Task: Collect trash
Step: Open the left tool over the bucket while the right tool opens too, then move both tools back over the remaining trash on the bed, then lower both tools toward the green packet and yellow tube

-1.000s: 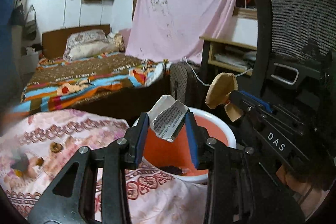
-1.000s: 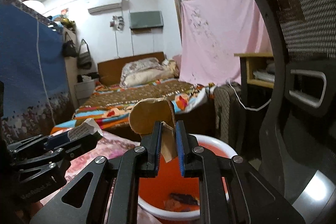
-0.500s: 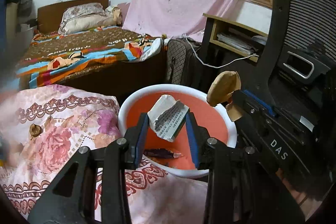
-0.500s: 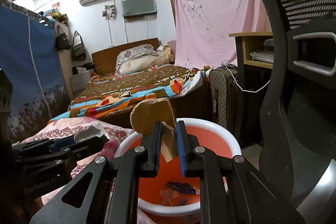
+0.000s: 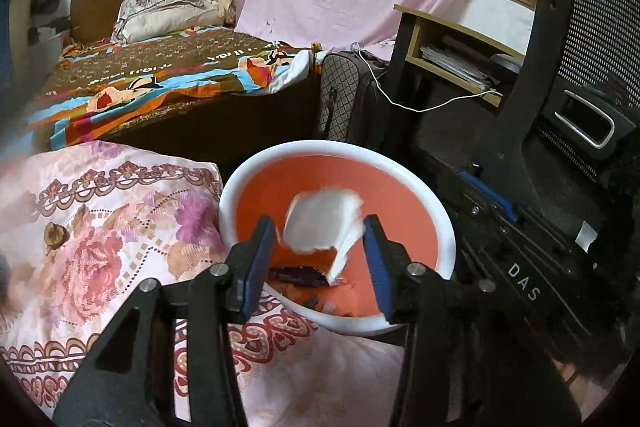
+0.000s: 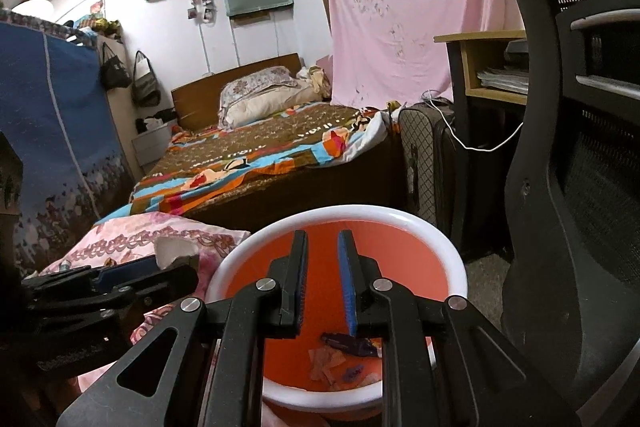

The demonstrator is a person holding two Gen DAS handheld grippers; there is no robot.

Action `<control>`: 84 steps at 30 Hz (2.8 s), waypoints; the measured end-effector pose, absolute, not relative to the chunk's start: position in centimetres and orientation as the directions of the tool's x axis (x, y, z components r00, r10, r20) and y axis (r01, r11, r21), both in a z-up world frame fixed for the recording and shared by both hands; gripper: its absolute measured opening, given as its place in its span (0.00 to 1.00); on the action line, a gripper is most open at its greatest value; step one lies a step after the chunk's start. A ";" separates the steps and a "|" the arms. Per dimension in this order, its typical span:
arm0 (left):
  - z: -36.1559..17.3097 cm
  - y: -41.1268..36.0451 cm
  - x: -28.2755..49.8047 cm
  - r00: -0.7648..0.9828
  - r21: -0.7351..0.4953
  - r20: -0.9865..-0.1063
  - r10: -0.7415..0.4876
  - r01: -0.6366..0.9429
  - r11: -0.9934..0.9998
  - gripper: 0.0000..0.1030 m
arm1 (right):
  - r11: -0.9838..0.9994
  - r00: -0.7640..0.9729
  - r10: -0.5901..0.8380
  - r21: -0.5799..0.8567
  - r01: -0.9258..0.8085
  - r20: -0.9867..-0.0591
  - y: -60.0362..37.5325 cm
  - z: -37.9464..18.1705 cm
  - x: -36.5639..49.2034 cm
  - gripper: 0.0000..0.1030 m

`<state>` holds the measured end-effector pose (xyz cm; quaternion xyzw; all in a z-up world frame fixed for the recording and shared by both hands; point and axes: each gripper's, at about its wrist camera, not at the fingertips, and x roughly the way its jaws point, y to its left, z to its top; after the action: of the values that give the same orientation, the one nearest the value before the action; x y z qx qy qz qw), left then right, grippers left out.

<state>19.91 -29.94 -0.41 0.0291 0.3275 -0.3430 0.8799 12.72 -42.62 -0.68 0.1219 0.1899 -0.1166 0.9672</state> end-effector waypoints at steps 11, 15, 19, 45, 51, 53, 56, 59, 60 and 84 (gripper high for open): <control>0.5 -27.3 19.5 0.594 -0.225 -0.537 -0.599 0.584 0.780 0.52 | 0.945 0.899 -0.189 0.175 0.275 -0.395 -42.1 -0.1 12.0 0.19; 1.2 -25.8 19.1 0.641 -0.241 -0.493 -0.589 0.550 0.800 0.64 | 0.950 0.912 -0.191 0.166 0.266 -0.364 -41.5 0.8 11.5 0.27; 1.8 -24.1 18.6 0.683 -0.235 -0.462 -0.566 0.521 0.821 0.67 | 0.955 0.918 -0.196 0.148 0.259 -0.345 -40.8 1.6 11.1 0.27; 4.2 -10.0 14.5 0.938 -0.184 -0.220 -0.267 0.229 0.956 0.89 | 0.986 0.984 -0.127 0.089 0.138 -0.127 -32.5 6.3 9.3 1.00; 4.0 -7.1 13.8 0.957 -0.156 -0.197 -0.213 0.184 0.971 0.89 | 0.994 0.992 -0.084 0.057 0.090 -0.097 -29.2 6.1 9.2 1.00; 3.9 -6.2 13.6 0.964 -0.145 -0.187 -0.192 0.166 0.975 0.89 | 0.996 0.994 -0.069 0.043 0.073 -0.082 -28.1 5.9 9.1 1.00; 3.9 -4.9 13.5 0.971 -0.143 -0.170 -0.166 0.143 0.979 0.89 | 0.998 0.998 -0.047 0.035 0.049 -0.050 -26.8 5.9 8.9 1.00; 3.9 -4.1 13.4 0.977 -0.137 -0.154 -0.150 0.129 0.982 0.89 | 0.999 0.999 -0.028 0.026 0.028 -0.022 -25.5 5.9 8.9 1.00; 3.9 -3.8 13.4 0.979 -0.131 -0.146 -0.141 0.122 0.984 0.89 | 1.000 1.000 -0.020 0.019 0.020 -0.017 -25.1 5.8 8.9 1.00; 1.6 -0.8 16.8 0.962 -0.016 -0.225 -0.157 0.158 0.987 0.88 | 0.990 0.990 0.096 -0.095 -0.106 -0.101 -19.6 3.2 15.6 1.00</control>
<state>16.80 -0.84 1.56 0.0011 0.1136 -0.0796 0.9903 15.63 -19.57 3.23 -0.0499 0.0480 0.0507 0.9963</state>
